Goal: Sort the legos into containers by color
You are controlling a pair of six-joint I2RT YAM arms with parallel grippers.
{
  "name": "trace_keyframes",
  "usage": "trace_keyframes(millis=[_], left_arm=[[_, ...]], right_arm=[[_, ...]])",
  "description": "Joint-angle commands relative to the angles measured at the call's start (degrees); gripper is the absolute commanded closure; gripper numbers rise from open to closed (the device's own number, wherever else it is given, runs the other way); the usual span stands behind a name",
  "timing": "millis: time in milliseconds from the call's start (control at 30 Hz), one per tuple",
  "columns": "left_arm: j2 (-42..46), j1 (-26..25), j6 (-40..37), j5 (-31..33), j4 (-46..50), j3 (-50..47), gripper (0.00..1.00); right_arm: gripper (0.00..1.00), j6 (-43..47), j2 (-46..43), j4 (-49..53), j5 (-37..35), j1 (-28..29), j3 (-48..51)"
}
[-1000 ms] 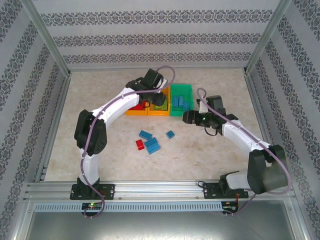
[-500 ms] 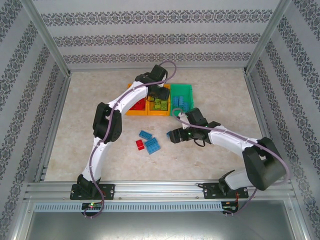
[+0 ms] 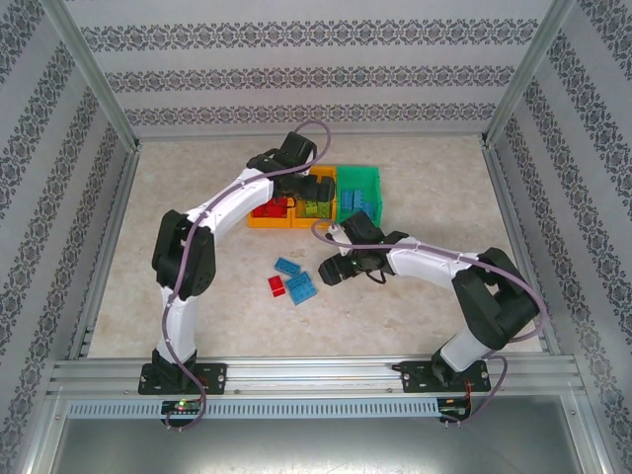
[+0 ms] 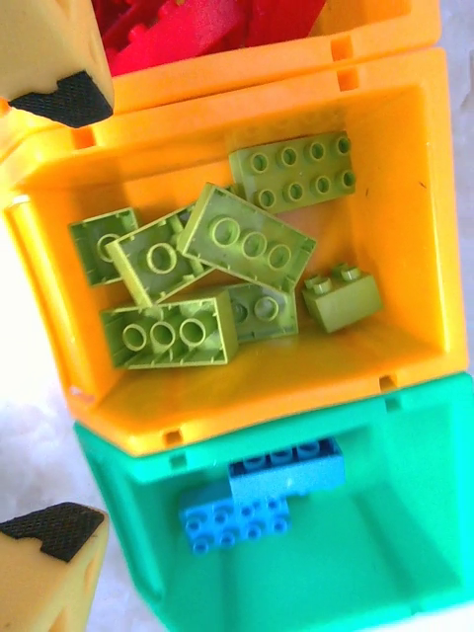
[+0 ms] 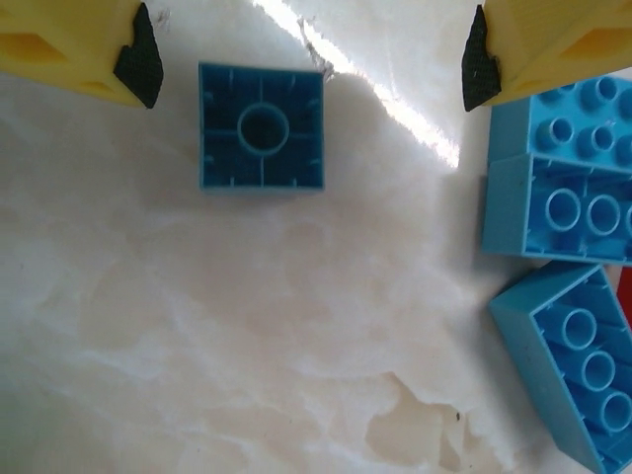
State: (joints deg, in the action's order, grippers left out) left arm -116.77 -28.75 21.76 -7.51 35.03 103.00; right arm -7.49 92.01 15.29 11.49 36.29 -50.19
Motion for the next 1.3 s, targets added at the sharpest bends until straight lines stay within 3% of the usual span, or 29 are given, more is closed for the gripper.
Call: trace_keyframes(millis=[0, 100, 400, 600, 800, 900, 1033, 1267], left_arm=[[3.8, 0.6, 3.3, -1.5, -3.7, -4.0, 0.0], [6.4, 0.9, 5.0, -0.3, -4.9, -7.8, 0.0], [14.0, 5.8, 9.3, -1.2, -7.9, -16.6, 0.0], [18.9, 6.6, 8.3, -2.4, -11.0, -23.7, 0.0], [22.6, 6.5, 6.4, -4.1, -12.3, -29.3, 0.0], [24.1, 6.5, 6.2, -4.9, -12.7, -31.5, 0.0], [24.8, 6.2, 5.8, -5.8, -12.1, -33.5, 0.0], [25.9, 5.4, 5.7, -5.4, -10.7, -37.0, 0.0]], right_arm=[[0.22, 1.9, 3.5, 3.5, -3.3, 0.7, -3.5], [0.29, 2.6, 6.2, 5.7, -4.0, 1.3, -5.6], [0.62, 1.9, 7.0, 7.5, -7.7, 1.9, -7.5], [0.73, -2.0, 1.2, 4.5, -7.1, -1.1, -8.5], [0.73, -12.7, -1.7, -1.4, 0.1, -11.9, -11.4], [0.72, -15.8, 0.8, 0.7, -1.2, -15.3, -16.4], [0.69, -16.6, 8.8, 7.6, -3.1, -17.5, -26.0], [0.61, -19.8, 17.5, 8.6, -3.3, -18.6, -33.8]])
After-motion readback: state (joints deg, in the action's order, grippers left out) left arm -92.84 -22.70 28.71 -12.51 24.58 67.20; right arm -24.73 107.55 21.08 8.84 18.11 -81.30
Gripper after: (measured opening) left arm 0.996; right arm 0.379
